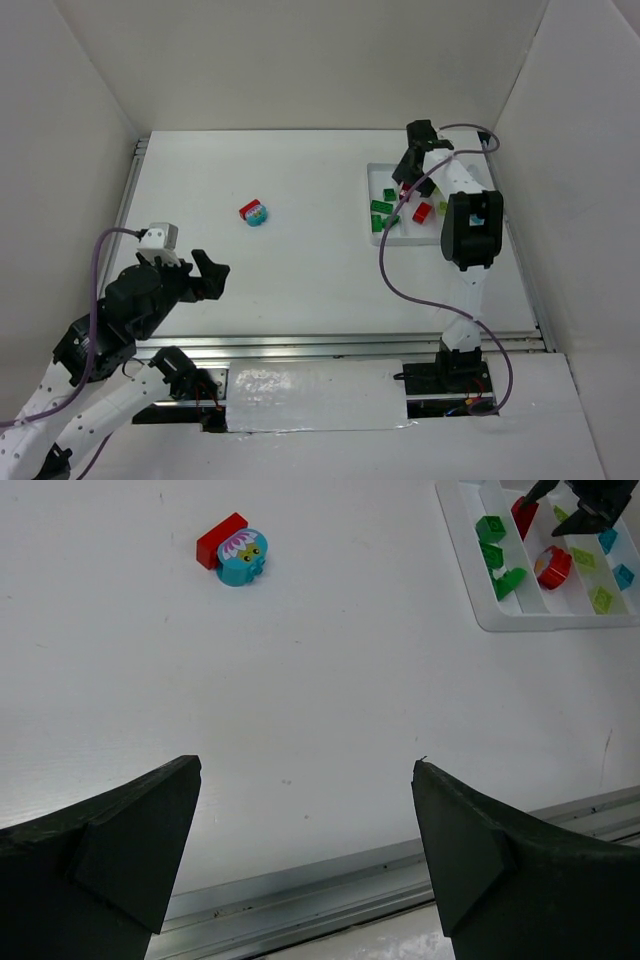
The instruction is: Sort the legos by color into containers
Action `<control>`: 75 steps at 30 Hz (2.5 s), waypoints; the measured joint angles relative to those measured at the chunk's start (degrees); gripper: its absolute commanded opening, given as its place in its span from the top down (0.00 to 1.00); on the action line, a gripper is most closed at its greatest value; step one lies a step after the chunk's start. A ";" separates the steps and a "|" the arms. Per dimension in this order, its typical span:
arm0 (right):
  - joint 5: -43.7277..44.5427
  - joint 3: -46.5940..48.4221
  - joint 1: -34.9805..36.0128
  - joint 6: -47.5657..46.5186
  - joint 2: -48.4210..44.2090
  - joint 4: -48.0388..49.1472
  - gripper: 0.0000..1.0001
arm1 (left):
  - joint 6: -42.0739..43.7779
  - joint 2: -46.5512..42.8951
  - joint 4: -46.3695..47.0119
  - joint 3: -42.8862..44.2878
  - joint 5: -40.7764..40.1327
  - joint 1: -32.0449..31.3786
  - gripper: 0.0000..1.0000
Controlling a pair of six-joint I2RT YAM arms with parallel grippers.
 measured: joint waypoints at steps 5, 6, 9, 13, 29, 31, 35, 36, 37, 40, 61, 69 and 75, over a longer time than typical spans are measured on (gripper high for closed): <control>-0.50 -6.95 0.00 -0.02 -5.07 0.42 0.19 | -1.77 2.01 -0.48 0.02 -3.08 -0.02 0.00; -0.94 -8.79 0.02 -0.02 -7.04 0.66 0.19 | -2.73 2.95 -0.59 0.02 -4.15 -0.02 0.00; -2.62 -16.41 0.90 -0.26 -15.21 3.23 0.08 | -6.36 7.17 -0.42 0.02 -6.95 -0.02 0.01; -4.55 -26.95 6.99 -2.03 -30.58 6.49 0.00 | -8.68 18.88 1.25 1.55 -8.22 0.39 0.01; -33.29 -64.24 23.78 -4.15 -77.09 20.26 0.00 | 7.96 74.38 18.03 28.33 -0.87 17.64 0.01; -35.04 -65.68 24.06 -4.31 -79.10 20.15 0.00 | 12.90 79.76 18.93 31.67 0.33 18.38 0.00; -38.53 -67.73 24.41 -4.33 -80.72 21.81 0.01 | 23.87 85.29 19.71 33.62 7.78 19.85 0.00; -39.32 -68.46 24.50 -4.33 -80.98 22.14 0.00 | 26.25 85.53 19.85 33.20 9.16 20.15 0.00; -40.37 -69.29 24.61 -4.31 -81.20 22.58 0.00 | 28.39 85.53 20.15 32.54 10.34 20.55 0.00; -42.69 -70.93 24.85 -4.35 -81.29 23.02 0.00 | 33.92 85.11 21.29 31.47 15.26 21.99 0.00; -47.21 -71.71 25.09 -6.80 -86.95 22.86 0.00 | 43.52 94.31 24.76 35.82 27.15 25.70 0.07; -47.65 -72.41 25.31 -6.45 -86.44 23.04 0.00 | 43.30 94.36 22.01 36.30 29.44 25.70 1.00; -46.64 -72.41 25.31 -5.90 -86.33 23.15 0.00 | 40.85 92.80 20.94 35.67 31.26 25.68 1.00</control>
